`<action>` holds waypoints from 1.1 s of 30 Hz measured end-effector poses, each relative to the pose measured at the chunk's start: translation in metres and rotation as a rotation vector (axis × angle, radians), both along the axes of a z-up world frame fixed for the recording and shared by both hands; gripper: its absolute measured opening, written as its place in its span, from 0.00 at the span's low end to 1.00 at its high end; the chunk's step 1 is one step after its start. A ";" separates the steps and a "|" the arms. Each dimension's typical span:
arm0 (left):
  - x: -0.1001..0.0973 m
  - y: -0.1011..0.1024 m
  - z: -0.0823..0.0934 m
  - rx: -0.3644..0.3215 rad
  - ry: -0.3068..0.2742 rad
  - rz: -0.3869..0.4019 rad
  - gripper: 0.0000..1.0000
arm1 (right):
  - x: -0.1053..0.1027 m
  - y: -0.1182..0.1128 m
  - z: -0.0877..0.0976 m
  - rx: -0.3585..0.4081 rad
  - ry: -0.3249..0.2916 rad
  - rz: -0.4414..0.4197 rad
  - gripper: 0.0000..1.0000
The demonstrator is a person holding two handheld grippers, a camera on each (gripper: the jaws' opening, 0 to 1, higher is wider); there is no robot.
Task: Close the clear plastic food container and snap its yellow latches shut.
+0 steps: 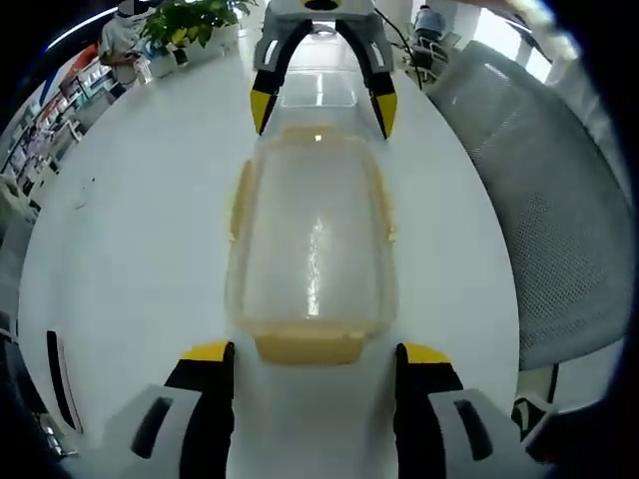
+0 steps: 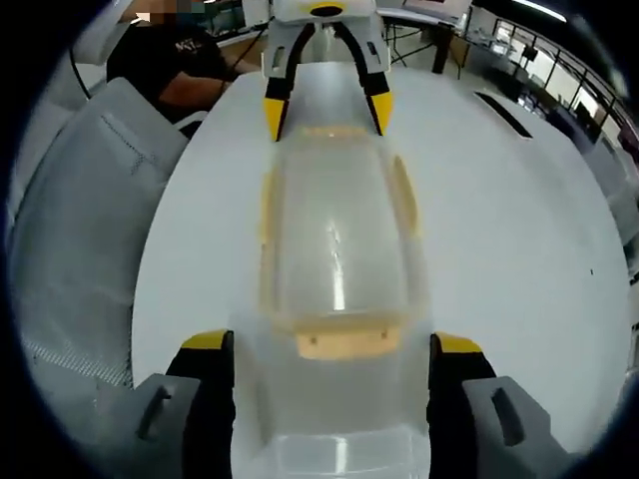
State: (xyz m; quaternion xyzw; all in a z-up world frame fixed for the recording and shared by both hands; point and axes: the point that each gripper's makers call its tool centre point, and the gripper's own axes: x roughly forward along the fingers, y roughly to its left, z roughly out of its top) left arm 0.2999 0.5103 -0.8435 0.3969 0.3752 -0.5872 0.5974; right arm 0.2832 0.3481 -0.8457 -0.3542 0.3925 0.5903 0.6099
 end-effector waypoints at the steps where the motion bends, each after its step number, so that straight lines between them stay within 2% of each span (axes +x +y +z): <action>1: 0.000 0.000 0.000 0.003 -0.001 0.002 0.61 | 0.000 0.001 -0.001 -0.001 0.001 0.002 0.72; 9: -0.003 -0.002 0.000 0.018 0.003 -0.026 0.54 | 0.003 0.001 -0.001 -0.033 -0.012 0.031 0.64; 14: -0.002 -0.004 0.000 0.031 0.004 -0.039 0.51 | 0.010 0.003 0.000 -0.035 -0.015 0.009 0.54; 18: 0.001 -0.004 0.000 0.029 0.003 -0.029 0.48 | 0.011 0.002 -0.001 -0.060 -0.033 0.041 0.51; 23: 0.001 -0.003 0.001 0.035 0.004 -0.031 0.34 | 0.010 0.003 -0.001 -0.075 -0.031 0.059 0.50; 30: 0.000 0.000 0.001 0.044 0.007 -0.014 0.34 | 0.010 0.003 -0.002 -0.099 -0.030 0.061 0.47; 33: 0.001 0.000 0.001 0.052 0.012 0.012 0.34 | 0.010 0.003 -0.002 -0.134 -0.028 0.057 0.43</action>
